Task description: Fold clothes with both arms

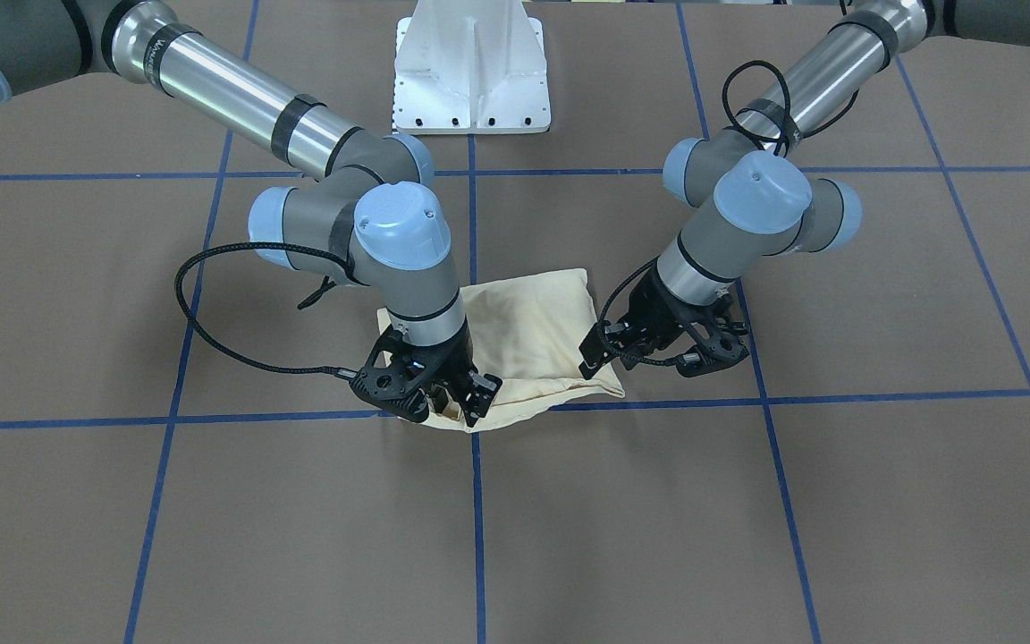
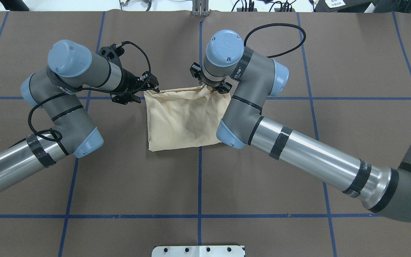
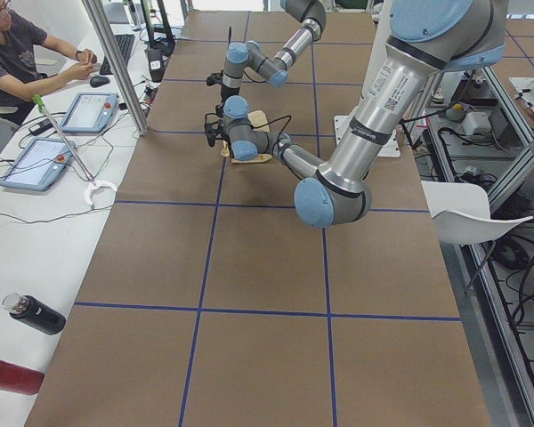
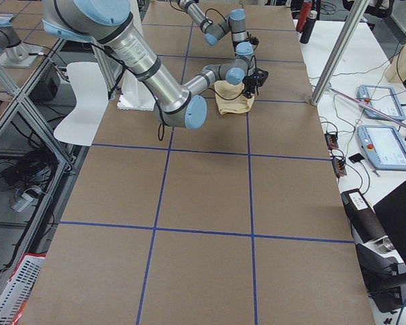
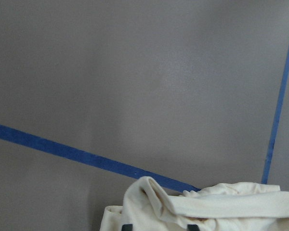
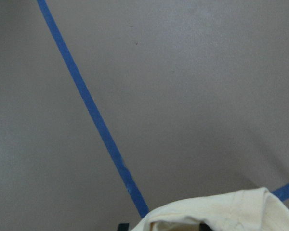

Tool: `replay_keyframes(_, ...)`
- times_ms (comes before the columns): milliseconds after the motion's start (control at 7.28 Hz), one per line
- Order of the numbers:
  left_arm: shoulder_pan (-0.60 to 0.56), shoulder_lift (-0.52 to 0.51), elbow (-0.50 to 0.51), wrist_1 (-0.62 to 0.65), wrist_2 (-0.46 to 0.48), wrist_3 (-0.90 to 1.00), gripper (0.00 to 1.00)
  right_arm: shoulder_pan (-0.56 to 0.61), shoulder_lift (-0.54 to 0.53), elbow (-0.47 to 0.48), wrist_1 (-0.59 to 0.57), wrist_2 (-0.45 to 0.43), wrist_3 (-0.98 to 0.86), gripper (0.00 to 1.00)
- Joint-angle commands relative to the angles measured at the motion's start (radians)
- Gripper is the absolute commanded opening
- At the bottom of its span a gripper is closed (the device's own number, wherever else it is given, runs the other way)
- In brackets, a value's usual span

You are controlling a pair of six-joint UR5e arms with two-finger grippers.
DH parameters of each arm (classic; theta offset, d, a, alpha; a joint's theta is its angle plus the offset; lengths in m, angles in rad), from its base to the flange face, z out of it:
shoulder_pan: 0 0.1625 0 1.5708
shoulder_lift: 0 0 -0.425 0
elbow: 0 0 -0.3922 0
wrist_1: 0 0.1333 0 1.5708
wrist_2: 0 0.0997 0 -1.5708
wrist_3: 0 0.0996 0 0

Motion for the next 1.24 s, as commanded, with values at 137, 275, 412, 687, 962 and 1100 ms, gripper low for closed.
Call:
replay_keyframes(137, -0.052, 0.040, -0.053, 0.009, -0.009, 0.025, 0.99, -0.002, 0.004, 0.011, -0.004, 0.017, -0.173, 0.99)
replay_keyframes(275, -0.075, 0.073, -0.090, 0.010, -0.041, 0.065, 0.99, -0.023, 0.001, 0.020, -0.009, 0.018, -0.224, 0.99)
replay_keyframes(412, -0.107, 0.094, -0.099, 0.010, -0.081, 0.076, 0.99, -0.042, 0.003, 0.028, -0.011, 0.018, -0.239, 0.99)
replay_keyframes(687, -0.121, 0.105, -0.106, 0.010, -0.087, 0.094, 0.99, -0.060, 0.001, 0.064, -0.015, 0.023, -0.276, 0.99)
replay_keyframes(962, -0.140, 0.120, -0.116, 0.010, -0.096, 0.094, 0.99, -0.100, 0.010, 0.066, -0.052, 0.017, -0.377, 0.99)
replay_keyframes(1100, -0.144, 0.134, -0.127, 0.010, -0.097, 0.096, 0.99, -0.097, 0.008, 0.060, -0.061, 0.009, -0.502, 0.99)
